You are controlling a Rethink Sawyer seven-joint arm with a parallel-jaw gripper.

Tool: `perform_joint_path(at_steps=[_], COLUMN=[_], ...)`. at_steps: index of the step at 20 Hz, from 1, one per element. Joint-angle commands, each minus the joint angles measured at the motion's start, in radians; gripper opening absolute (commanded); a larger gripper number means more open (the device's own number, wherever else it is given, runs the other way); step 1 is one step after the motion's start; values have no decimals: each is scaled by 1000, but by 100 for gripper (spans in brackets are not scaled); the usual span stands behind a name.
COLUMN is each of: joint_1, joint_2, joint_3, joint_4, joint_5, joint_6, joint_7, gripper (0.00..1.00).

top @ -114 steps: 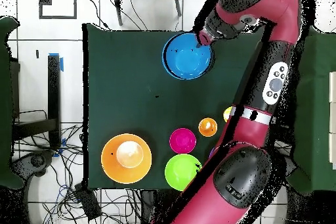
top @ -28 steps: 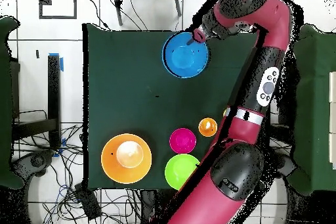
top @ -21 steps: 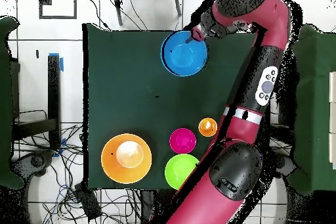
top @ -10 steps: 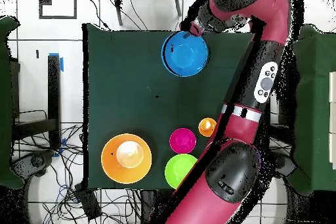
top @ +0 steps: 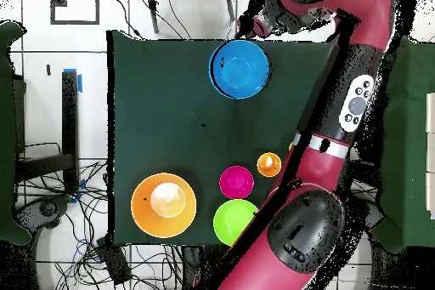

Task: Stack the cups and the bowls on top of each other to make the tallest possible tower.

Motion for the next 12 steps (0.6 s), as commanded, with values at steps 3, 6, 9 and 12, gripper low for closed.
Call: perform_joint_path(at_steps=[3,6,9,12], joint_1=[1,4,9,-8], joint_2=[-43,-72,-87,-104], joint_3=[-31,38,61,26], joint_4=[-29,-78,-88,-67], joint_5=[-78,-167,-213,-220], joint_6=[79,142,172,174], joint_7=[127,104,86,47], gripper=[100,100,100,100])
